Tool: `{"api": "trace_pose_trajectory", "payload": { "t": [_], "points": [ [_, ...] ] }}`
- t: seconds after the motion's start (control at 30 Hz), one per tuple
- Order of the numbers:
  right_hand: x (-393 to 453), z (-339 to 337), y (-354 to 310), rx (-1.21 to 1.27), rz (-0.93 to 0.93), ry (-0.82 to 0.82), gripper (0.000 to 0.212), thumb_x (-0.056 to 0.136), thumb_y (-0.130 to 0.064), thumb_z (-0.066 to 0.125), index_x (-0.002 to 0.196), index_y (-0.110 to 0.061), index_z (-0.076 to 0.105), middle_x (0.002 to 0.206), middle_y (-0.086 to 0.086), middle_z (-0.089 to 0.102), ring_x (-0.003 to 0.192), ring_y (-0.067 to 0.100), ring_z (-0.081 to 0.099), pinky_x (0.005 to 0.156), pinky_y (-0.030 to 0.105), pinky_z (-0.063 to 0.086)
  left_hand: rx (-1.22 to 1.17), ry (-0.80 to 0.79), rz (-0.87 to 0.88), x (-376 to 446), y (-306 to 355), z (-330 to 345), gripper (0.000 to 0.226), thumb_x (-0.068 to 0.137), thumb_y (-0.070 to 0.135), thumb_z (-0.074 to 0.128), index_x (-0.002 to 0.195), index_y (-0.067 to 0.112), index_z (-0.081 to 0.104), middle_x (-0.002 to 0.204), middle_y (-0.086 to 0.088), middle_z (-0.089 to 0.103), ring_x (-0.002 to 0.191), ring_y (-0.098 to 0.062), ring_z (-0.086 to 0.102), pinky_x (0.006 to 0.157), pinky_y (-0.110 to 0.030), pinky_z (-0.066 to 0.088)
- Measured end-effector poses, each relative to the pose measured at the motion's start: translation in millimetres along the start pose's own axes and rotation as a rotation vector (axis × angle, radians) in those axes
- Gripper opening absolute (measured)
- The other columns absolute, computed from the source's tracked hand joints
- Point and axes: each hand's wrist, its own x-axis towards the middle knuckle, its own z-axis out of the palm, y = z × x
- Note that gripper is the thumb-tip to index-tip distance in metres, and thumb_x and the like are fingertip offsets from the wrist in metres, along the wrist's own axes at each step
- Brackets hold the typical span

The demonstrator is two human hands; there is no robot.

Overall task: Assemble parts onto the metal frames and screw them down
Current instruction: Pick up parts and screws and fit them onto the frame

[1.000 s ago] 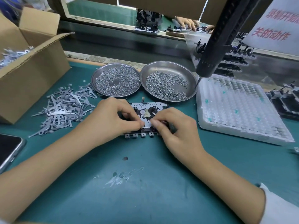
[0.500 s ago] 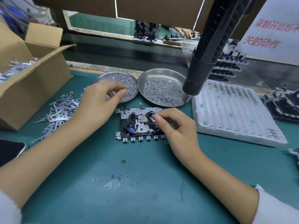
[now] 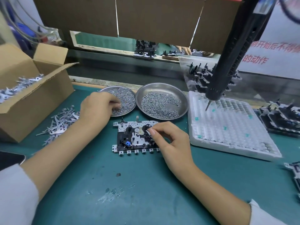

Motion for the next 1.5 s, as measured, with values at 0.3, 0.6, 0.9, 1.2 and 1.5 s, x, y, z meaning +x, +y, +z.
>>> {"api": "trace_pose_trajectory", "payload": {
  "t": [0.3, 0.6, 0.9, 1.2, 1.5],
  "points": [
    [0, -1, -1, -0.006, -0.006, -0.005, 0.011, 0.086, -0.004, 0.068, 0.079, -0.011, 0.072, 0.08, -0.004, 0.065, 0.076, 0.008, 0.059, 0.072, 0.023, 0.048, -0.224, 0.057, 0.027, -5, -7, 3, 0.019, 0.086, 0.012, 0.069, 0.103, 0.016, 0.075, 0.098, -0.004, 0.072, 0.097, -0.026, 0.062, 0.088, -0.038, 0.048],
    [9, -6, -5, -0.194, -0.123, 0.014, 0.007, 0.087, -0.003, 0.064, 0.086, -0.005, 0.071, 0.087, 0.001, 0.066, 0.082, 0.007, 0.058, 0.076, 0.017, 0.046, -0.443, 0.098, 0.046, -22, 0, -4, 0.006, 0.083, 0.015, 0.072, 0.087, 0.019, 0.075, 0.076, 0.014, 0.067, 0.069, 0.008, 0.059, 0.068, 0.001, 0.038],
    [98, -13, 3, -1.048, 0.232, -0.343, 0.027, 0.093, -0.011, 0.053, 0.118, -0.006, 0.061, 0.117, 0.013, 0.061, 0.106, 0.03, 0.057, 0.089, 0.034, 0.049, -0.725, 0.121, 0.051, -38, 12, 2, 0.02, 0.084, 0.018, 0.07, 0.095, 0.034, 0.069, 0.087, 0.025, 0.066, 0.083, 0.012, 0.061, 0.078, -0.003, 0.044],
    [97, -21, 12, -0.969, 0.153, -0.204, 0.016, 0.089, -0.014, 0.064, 0.096, -0.002, 0.072, 0.095, 0.017, 0.07, 0.091, 0.033, 0.063, 0.08, 0.037, 0.052, -0.879, 0.193, 0.075, -41, 16, -3, 0.023, 0.076, 0.014, 0.076, 0.094, 0.027, 0.071, 0.084, 0.019, 0.072, 0.085, 0.0, 0.067, 0.086, -0.021, 0.049],
    [88, -26, 14, -0.708, -0.037, -0.017, 0.013, 0.087, -0.006, 0.064, 0.085, 0.005, 0.072, 0.081, 0.019, 0.069, 0.08, 0.031, 0.061, 0.077, 0.039, 0.046, -0.748, 0.29, 0.131, -39, 11, -3, 0.023, 0.074, 0.015, 0.079, 0.095, 0.023, 0.072, 0.083, 0.018, 0.069, 0.079, 0.007, 0.064, 0.08, -0.005, 0.042]
  ]
}}
